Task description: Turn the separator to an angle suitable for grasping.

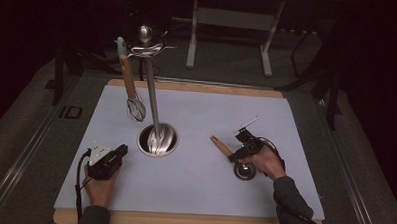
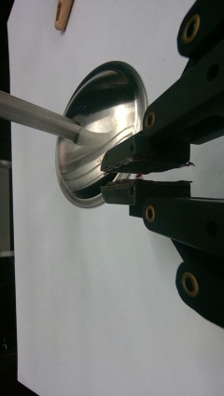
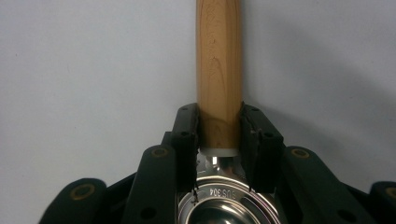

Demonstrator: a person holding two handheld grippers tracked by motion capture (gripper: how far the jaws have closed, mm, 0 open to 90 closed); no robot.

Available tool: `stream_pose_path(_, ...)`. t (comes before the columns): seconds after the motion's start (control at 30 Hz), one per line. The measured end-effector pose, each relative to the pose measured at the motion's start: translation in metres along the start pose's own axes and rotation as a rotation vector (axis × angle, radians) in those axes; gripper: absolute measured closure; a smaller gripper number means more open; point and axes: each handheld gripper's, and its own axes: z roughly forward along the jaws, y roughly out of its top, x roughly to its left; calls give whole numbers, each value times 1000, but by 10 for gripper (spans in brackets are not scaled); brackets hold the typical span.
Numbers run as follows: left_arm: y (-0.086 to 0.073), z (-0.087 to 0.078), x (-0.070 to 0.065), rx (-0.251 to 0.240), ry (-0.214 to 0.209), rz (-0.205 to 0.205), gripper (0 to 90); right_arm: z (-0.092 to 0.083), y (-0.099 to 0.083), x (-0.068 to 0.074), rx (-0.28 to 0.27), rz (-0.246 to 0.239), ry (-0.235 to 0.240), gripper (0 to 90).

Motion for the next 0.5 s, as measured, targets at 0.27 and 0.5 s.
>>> stream_pose_path(0.27, 0, 0, 0, -4, 2, 0, 834, 0, 2, 16, 15, -22, -65, 709)
stream_pose_path(0.5, 0, 0, 0, -7, 3, -2, 833, -1, 4, 20, -33, -3, -62, 710)
